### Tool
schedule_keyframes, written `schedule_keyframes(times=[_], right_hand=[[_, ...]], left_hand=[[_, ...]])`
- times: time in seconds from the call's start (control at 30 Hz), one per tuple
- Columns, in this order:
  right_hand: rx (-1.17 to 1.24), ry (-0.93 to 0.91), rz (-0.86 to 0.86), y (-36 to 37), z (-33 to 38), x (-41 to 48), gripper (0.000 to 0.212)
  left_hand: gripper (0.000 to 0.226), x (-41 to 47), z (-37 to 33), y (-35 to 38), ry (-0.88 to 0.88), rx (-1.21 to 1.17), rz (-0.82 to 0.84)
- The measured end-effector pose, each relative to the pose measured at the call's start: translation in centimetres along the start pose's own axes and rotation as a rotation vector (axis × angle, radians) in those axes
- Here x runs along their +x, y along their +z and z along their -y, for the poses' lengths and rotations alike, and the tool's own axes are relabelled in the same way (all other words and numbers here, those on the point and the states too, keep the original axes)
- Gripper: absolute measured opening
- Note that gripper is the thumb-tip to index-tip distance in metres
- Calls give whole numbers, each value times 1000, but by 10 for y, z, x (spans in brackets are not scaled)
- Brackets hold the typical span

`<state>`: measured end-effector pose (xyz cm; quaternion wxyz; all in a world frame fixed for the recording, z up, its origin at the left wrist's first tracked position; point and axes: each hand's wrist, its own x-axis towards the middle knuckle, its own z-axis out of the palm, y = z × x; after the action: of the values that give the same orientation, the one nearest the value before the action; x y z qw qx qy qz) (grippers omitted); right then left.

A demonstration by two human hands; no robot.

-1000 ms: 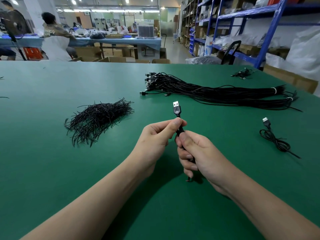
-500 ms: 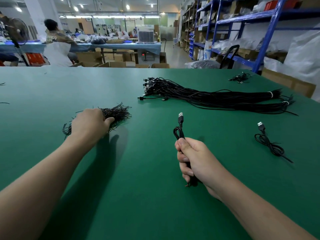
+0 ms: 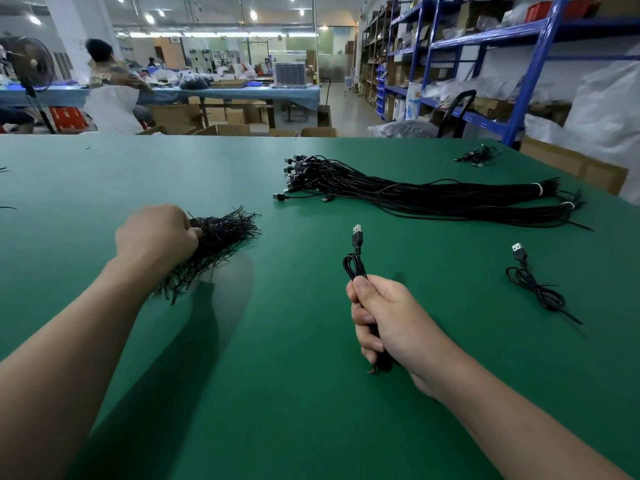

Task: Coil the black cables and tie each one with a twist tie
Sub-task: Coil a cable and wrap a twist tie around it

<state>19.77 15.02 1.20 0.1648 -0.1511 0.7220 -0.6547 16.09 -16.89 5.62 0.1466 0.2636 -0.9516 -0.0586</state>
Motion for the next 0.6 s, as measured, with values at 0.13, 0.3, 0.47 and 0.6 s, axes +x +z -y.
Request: schedule_keyframes(times=[0.13, 0.3, 0.47, 0.6], right_hand=[[-2, -2, -14, -1, -1, 1, 32], [1, -5, -10, -3, -2, 1, 31], [2, -13, -12, -4, -2, 1, 31], [11, -12, -8, -3, -2, 1, 31]], left_hand=[[27, 2, 5, -9, 38, 43, -106], [21, -5, 1, -1, 118, 74, -143], [21, -5, 5, 2, 150, 7, -236], [18, -5, 4, -1, 188, -15, -332]])
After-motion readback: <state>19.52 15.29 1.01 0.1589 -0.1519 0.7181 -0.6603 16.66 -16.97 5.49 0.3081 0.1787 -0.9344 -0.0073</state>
